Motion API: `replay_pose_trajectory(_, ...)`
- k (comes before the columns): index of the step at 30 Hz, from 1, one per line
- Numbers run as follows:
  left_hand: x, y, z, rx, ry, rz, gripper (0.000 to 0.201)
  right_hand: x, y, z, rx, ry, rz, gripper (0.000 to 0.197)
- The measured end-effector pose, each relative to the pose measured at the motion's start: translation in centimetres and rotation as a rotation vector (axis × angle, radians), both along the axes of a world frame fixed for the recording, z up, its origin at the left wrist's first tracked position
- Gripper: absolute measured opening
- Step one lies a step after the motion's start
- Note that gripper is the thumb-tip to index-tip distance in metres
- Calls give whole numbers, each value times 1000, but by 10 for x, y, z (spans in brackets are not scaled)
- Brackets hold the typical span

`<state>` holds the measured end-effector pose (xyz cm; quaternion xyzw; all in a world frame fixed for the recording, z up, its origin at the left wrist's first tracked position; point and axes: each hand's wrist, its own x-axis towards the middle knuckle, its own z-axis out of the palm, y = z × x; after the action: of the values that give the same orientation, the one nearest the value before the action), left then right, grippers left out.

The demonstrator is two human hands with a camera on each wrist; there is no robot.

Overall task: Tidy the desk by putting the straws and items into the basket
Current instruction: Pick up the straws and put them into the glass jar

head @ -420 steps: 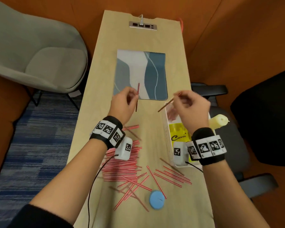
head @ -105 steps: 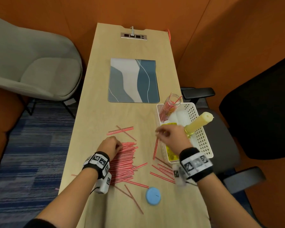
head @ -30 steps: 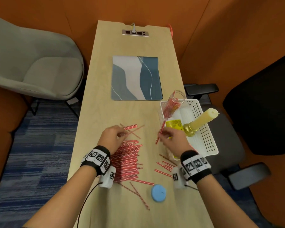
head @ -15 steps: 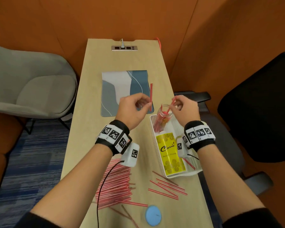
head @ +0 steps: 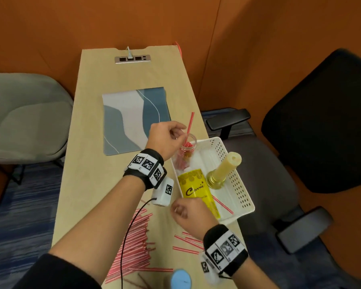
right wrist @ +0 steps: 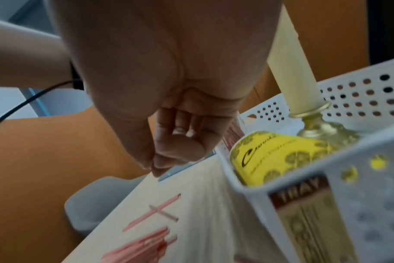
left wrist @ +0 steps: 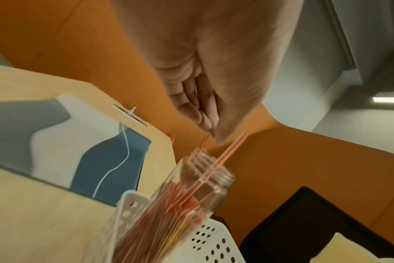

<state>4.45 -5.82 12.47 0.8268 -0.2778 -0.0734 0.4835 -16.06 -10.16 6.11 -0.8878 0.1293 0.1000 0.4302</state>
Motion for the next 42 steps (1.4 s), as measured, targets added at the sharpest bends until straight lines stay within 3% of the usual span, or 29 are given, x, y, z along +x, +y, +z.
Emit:
replay_pose_trajectory(5, -15, 37, -27, 28, 42, 114, 22, -13, 26, -28, -40, 110, 128, 12)
replay_pose_trajectory(8, -30, 84, -52, 83, 113, 235, 26, -14, 43, -43, -123, 174, 275, 26)
replay_pose_trajectory(13, -64, 178, -99, 482, 221, 157, 20, -15, 82, -57, -312, 193, 461, 45)
replay_pose_trajectory(19, -99, 249, -137, 726, 183, 165, 26, -9, 121, -76, -355, 132, 344, 45)
replay_pose_trajectory(27, -106, 267, -150, 645, 166, 198, 9, -6, 121, -80, -420, 47, 282, 17)
replay_pose_trajectory(31, -100, 265, -151, 636, 136, 167, 4, -1, 111, -71, -484, 31, 357, 19)
replay_pose_trajectory(36, -97, 268, -149, 664, 106, 108, 10, -3, 97, -58, -376, 49, 312, 23)
replay_pose_trajectory(42, -95, 271, -140, 676, 36, 71, 13, -15, 86, -43, -139, 42, 86, 10)
